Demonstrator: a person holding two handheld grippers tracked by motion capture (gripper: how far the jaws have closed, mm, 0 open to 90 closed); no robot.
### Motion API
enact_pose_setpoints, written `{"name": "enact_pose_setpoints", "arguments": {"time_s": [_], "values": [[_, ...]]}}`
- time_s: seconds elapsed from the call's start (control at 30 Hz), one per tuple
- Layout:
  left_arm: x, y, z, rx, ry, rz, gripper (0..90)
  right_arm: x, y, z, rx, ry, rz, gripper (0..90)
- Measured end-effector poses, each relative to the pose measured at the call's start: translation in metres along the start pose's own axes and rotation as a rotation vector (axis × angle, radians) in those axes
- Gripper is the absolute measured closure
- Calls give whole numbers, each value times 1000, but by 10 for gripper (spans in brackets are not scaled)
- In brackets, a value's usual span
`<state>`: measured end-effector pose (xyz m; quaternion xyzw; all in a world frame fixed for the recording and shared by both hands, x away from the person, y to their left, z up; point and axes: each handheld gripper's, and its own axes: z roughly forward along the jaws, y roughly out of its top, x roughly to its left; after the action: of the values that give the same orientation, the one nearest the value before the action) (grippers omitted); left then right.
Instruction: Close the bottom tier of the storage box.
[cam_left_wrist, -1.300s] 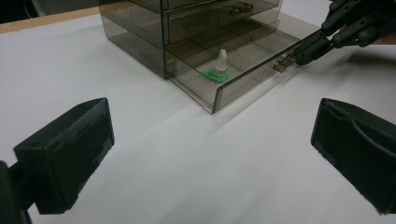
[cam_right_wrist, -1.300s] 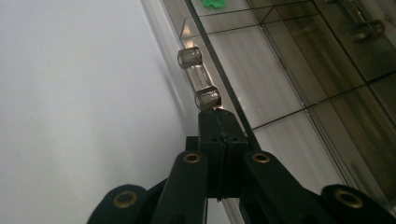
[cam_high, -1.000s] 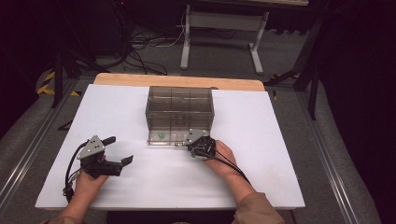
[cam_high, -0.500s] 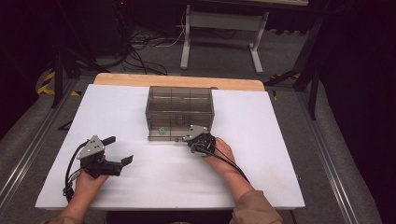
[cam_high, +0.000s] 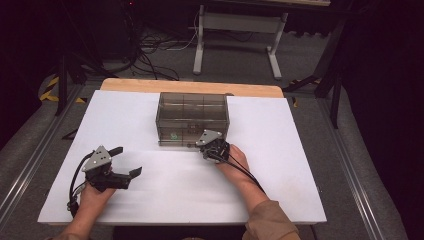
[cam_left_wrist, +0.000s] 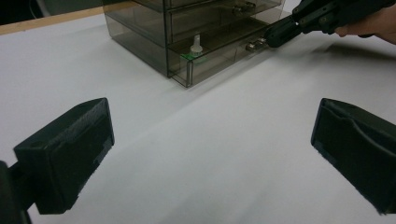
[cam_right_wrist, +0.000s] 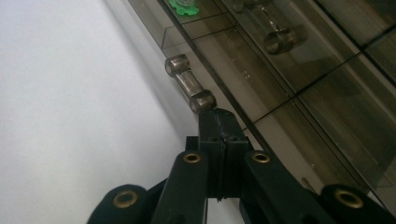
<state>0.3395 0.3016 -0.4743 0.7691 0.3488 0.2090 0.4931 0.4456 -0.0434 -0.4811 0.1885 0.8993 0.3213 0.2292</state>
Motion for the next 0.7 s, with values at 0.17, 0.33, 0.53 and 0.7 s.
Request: {"name": "enact_pose_setpoints", "arguments": {"time_s": [0.17,0.33,0.53,0.7], "values": [[-3,-1,-2,-11,-1,-16,4,-2,0,3,-8,-18,13,900],[-6,-1,-1,2,13,19,4,-4,0,6,-20,-26,40,900],[-7,-1,-1,6,16,20,4,-6,0,10,-29,-49,62,900],[-7,-1,-1,8,21,26,4,-8,1,14,-26,-63,76,900]]}}
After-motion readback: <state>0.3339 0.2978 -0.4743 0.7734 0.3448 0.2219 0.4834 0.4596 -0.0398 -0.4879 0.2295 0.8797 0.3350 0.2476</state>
